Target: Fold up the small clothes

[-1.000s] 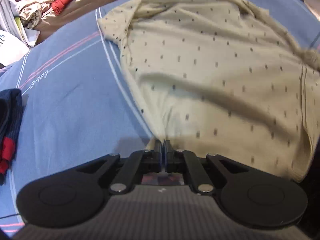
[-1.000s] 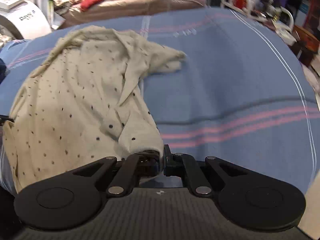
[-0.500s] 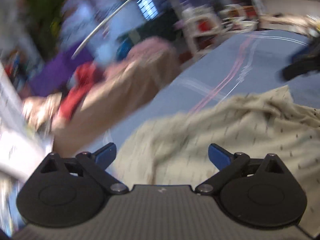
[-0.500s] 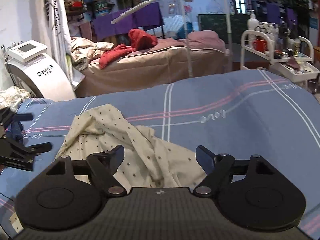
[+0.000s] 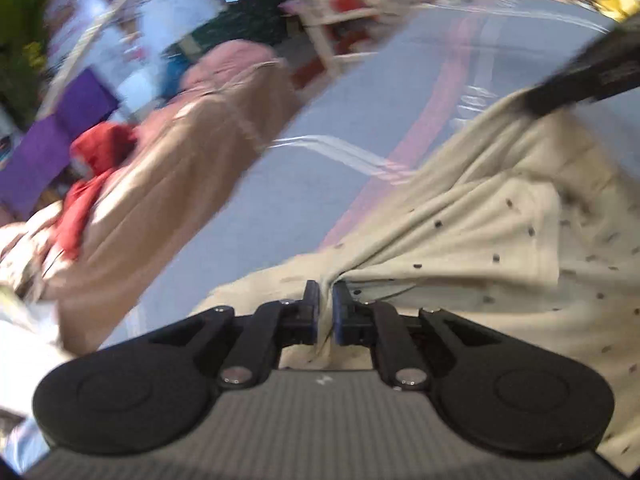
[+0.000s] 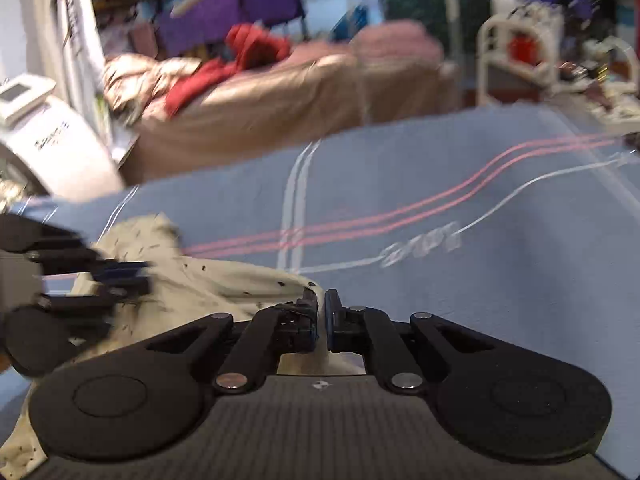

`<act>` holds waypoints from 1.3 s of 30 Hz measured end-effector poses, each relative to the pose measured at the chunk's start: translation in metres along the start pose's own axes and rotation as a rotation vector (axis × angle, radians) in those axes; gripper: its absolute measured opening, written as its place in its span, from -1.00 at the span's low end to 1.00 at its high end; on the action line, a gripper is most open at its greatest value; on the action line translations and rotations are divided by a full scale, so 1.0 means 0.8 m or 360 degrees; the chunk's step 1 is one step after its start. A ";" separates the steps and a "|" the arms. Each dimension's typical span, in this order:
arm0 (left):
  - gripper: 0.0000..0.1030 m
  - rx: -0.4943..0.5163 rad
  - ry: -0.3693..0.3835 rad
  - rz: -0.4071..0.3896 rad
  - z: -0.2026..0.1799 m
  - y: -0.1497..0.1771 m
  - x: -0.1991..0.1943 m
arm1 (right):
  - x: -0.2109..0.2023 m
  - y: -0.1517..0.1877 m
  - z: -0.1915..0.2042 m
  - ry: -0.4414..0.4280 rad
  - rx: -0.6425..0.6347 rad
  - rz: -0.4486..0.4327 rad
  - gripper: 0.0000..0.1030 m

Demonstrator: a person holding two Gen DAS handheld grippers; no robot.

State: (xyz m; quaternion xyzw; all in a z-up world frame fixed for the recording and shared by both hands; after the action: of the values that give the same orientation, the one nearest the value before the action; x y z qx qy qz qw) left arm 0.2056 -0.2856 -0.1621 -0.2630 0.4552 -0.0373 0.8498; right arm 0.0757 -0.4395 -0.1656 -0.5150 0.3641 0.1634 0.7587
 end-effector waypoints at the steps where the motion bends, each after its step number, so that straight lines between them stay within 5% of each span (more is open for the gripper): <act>1: -0.88 -0.0081 -0.0085 0.0044 0.032 0.017 -0.005 | -0.015 0.001 -0.011 0.0068 0.0003 -0.0031 -0.88; 6: -0.88 -0.0655 -0.0221 0.0274 0.174 0.124 -0.013 | -0.078 0.042 -0.077 0.0230 0.0132 -0.0007 -0.88; 9: -0.88 -0.0756 -0.0487 0.0497 0.221 0.205 -0.018 | -0.096 0.079 -0.088 0.0261 0.0136 0.0089 -0.88; 11: -0.88 -0.0851 -0.0553 0.0639 0.241 0.262 -0.031 | -0.100 0.101 -0.077 0.0251 0.0106 0.0162 -0.88; 17: -0.88 -0.0833 -0.0532 0.0905 0.193 0.389 -0.099 | -0.105 0.152 -0.008 -0.0068 0.0067 0.0446 -0.90; 21: -0.88 -0.1002 -0.0546 0.1030 0.171 0.468 -0.156 | -0.116 0.192 0.001 0.0032 -0.0048 0.0605 -0.99; 25: -0.81 -0.0980 -0.0737 0.1239 0.166 0.524 -0.183 | -0.142 0.197 -0.054 0.0209 0.0177 0.0562 -0.95; 27: -0.56 -0.1022 -0.0811 0.1215 0.173 0.519 -0.195 | -0.152 0.171 -0.058 0.0266 0.0116 0.0431 -0.51; 28: -0.15 -0.1031 -0.0802 0.1123 0.175 0.502 -0.201 | -0.155 0.152 -0.053 0.0252 0.0080 0.0341 -0.08; 29: 0.34 -0.1023 -0.0773 0.0988 0.181 0.473 -0.203 | -0.156 0.133 -0.048 0.0211 0.0058 0.0245 0.62; 30: 0.53 -0.0998 -0.0749 0.0885 0.178 0.447 -0.203 | -0.150 0.113 -0.042 0.0152 0.0042 0.0176 0.96; 32: 0.83 -0.0871 -0.0674 0.0673 0.167 0.375 -0.187 | -0.121 0.072 -0.023 0.0023 0.0012 0.0083 1.00; 35: 0.83 -0.0663 -0.0468 0.0441 0.125 0.274 -0.149 | -0.061 0.029 0.008 -0.0127 -0.0089 0.0048 1.00; 39: 0.83 -0.0531 -0.0194 0.0284 0.079 0.176 -0.085 | 0.028 -0.002 0.047 -0.0096 -0.0230 0.0127 1.00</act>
State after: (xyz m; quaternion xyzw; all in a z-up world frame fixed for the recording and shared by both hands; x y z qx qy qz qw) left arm 0.1917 -0.1178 -0.1505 -0.3605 0.4243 0.1301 0.8204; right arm 0.1062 -0.4091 -0.1732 -0.5484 0.3485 0.2346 0.7230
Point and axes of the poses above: each gripper's, at about its wrist camera, not at the fingertips, and x roughly the way its jaws point, z to its left, y to its underside, the point moved 3 cm from there along x, roughly the way its jaws point, and after that the axes turned 7 degrees about z, right-handed, at the moved point
